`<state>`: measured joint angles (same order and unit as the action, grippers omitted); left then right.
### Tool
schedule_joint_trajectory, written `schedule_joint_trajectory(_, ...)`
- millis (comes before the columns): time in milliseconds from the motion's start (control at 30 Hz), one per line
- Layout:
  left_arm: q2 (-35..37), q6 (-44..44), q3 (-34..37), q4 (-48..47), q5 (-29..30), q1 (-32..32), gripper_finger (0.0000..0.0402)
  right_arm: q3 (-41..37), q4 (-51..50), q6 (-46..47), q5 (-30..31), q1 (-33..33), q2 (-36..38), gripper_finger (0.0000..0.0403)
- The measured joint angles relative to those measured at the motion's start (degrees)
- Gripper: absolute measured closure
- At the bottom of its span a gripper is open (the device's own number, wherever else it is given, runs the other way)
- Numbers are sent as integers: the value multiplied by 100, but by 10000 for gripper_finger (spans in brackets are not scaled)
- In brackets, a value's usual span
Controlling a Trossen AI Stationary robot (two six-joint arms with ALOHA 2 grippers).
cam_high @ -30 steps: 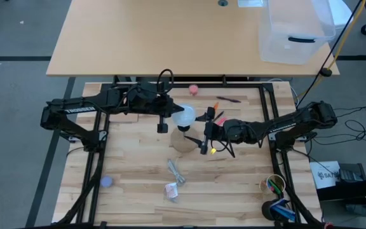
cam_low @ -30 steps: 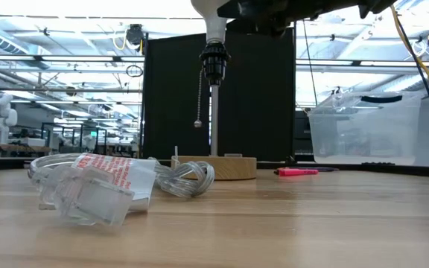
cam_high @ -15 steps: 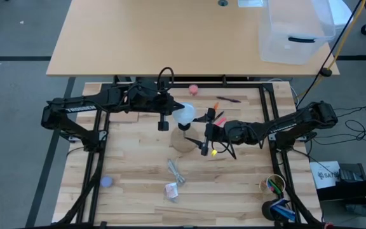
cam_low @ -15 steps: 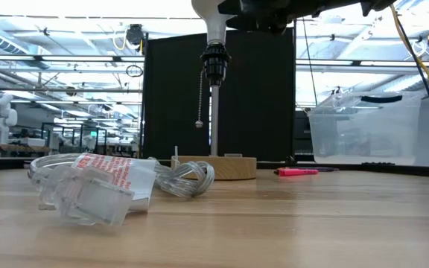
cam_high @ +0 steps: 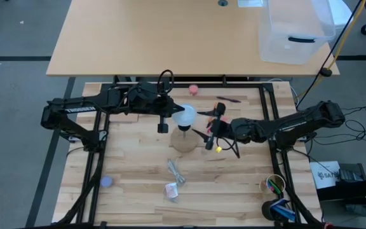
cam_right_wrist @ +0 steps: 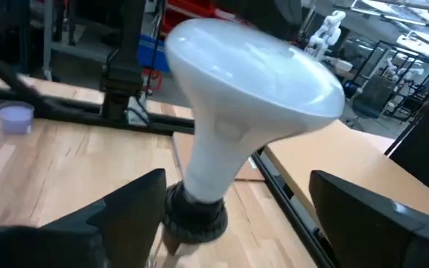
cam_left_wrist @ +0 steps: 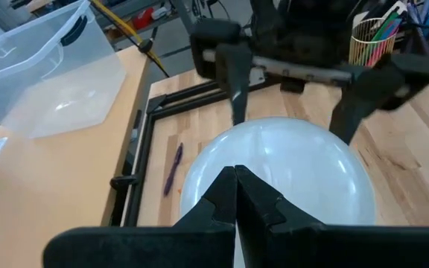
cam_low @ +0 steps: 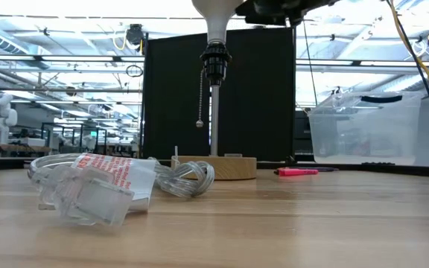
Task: Screw lightbulb
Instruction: Insert the white lightbulb into the desk lamp
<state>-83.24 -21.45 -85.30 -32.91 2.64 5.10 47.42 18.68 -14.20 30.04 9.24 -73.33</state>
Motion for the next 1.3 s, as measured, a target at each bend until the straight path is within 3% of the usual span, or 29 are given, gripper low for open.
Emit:
schedule_joint_trajectory(133, 0, 0, 0, 2, 1, 0, 401, 0, -97, -48, 15, 90, 181, 164)
schedule_joint_trajectory(333, 0, 1, 0, 4, 4, -2, 401, 2, 65, -536, 145, 104, 180, 348)
schedule_joint_trajectory(400, 0, 3, 0, 2, 4, -2, 401, 2, 68, -705, 386, 131, 180, 388)
schedule_joint_trajectory(500, 0, 13, 0, 2, 4, -2, 401, 0, 256, -984, 623, 180, 178, 391)
schedule_joint_trajectory(867, 0, 20, 0, 4, 6, -4, 401, 0, 774, -1287, 620, 20, 176, 402)
schedule_joint_trajectory(1300, 0, 35, 0, 3, 40, -2, 401, 0, 821, -1332, 243, -68, 125, 403)
